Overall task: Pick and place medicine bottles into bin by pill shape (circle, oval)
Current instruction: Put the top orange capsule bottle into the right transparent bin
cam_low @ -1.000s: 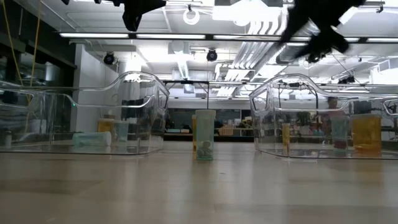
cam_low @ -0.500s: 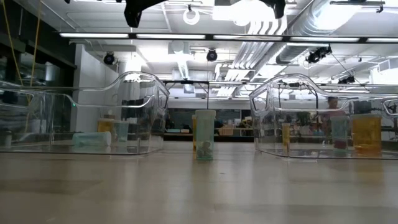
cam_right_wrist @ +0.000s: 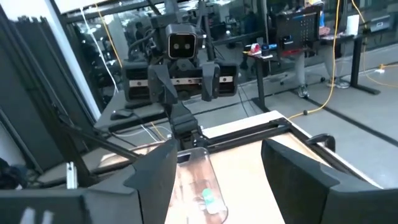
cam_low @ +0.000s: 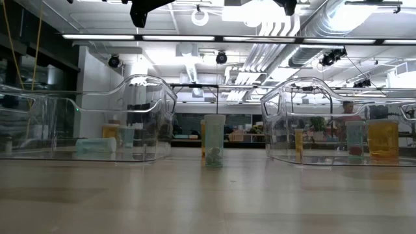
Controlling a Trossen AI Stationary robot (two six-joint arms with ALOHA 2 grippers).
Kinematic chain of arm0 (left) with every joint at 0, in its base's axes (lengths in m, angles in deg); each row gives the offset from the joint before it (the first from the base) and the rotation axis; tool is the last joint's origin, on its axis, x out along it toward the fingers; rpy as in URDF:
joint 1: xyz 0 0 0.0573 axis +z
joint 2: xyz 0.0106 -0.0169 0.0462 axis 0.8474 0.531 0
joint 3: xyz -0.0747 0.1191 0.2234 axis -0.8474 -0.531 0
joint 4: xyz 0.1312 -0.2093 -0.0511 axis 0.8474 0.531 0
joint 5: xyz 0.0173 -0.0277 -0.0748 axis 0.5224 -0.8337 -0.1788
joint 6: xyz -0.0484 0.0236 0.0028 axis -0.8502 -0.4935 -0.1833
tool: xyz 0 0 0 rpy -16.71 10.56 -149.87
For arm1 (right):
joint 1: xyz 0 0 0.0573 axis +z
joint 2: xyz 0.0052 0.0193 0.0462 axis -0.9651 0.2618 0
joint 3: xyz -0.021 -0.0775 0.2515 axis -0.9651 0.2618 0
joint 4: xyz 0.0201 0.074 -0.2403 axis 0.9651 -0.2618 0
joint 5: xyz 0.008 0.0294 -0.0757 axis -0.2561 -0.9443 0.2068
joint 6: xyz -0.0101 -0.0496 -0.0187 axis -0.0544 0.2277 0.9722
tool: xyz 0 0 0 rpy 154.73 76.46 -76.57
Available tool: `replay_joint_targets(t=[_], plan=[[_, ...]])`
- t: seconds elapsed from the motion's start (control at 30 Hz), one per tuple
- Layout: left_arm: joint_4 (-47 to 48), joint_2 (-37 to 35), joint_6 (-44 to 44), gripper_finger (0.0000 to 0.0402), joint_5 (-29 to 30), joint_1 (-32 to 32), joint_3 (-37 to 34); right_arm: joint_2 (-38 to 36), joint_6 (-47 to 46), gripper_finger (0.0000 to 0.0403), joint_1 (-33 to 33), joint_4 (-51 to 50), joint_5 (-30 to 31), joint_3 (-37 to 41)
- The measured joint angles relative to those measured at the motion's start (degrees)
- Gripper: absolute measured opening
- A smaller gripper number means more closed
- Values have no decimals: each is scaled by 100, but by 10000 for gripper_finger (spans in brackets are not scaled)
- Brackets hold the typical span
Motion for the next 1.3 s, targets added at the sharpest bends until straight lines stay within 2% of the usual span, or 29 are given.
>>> replay_joint_targets(t=[0.53, 0.6, 0.67, 0.77, 0.83, 0.97, 1.1, 1.3], plan=[[4, 0, 1, 200, 40, 0, 0, 0, 77, 226, 4, -108, 7, -1], [129, -10, -2, 200, 445, -2, 22, 0, 77, 226, 4, -110, 7, -1], [662, -50, -2, 200, 1229, 0, 173, 0, 74, 226, 4, -109, 7, -1], [1904, -59, -40, 200, 2367, 192, 599, 0, 9, 226, 4, -115, 7, 1], [2902, -8, -293, 200, 2638, 551, 897, 0, -38, 226, 3, -151, 9, 1], [4462, 101, -457, 201, 2464, 1571, 1196, 0, -50, 226, 2, -271, 9, 1], [5275, 304, -60, 219, 1734, 2612, 1161, 0, -82, 226, 2, -416, 9, 1], [5523, 918, 297, 272, 950, 3794, 1161, 0, -93, 226, 4, -503, 9, 1]])
